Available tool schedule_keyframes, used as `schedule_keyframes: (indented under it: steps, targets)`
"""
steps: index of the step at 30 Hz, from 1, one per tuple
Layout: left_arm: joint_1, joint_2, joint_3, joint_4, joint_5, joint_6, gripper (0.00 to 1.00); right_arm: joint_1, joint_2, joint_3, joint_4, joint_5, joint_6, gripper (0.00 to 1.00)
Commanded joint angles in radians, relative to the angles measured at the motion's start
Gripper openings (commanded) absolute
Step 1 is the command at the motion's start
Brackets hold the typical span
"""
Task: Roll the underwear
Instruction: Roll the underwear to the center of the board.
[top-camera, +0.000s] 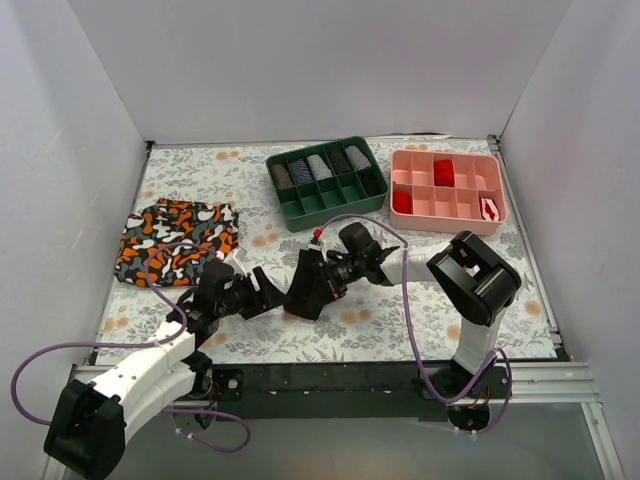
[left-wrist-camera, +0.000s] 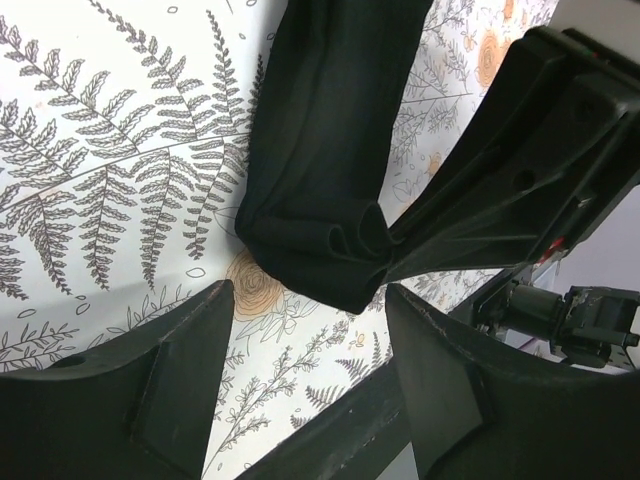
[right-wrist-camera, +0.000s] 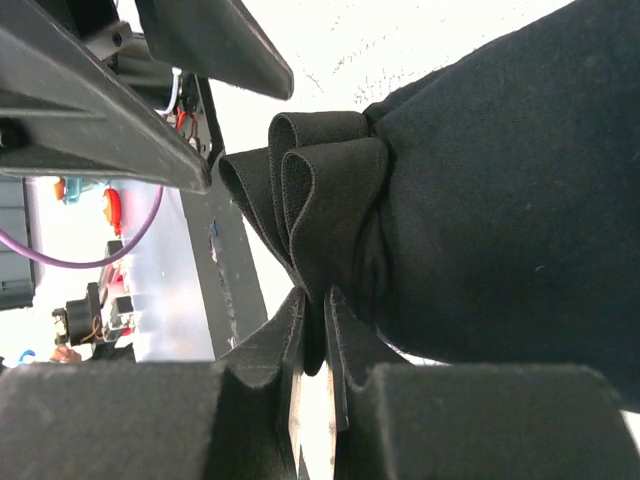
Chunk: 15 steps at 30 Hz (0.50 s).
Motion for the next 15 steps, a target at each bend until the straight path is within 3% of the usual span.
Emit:
schedule_keyframes:
  steps: [1,15]
  targets:
    - [-0.011,0.005,-0.014,0.019,0.015,-0.009,0.6,-0.013,0.017,0.072,-0.084,0.017,-0.032,0.01]
    - [-0.022,0.089,0.033,0.058,-0.017,0.066,0.59,-0.066,0.114,0.182,-0.193,0.044,-0.063,0.01]
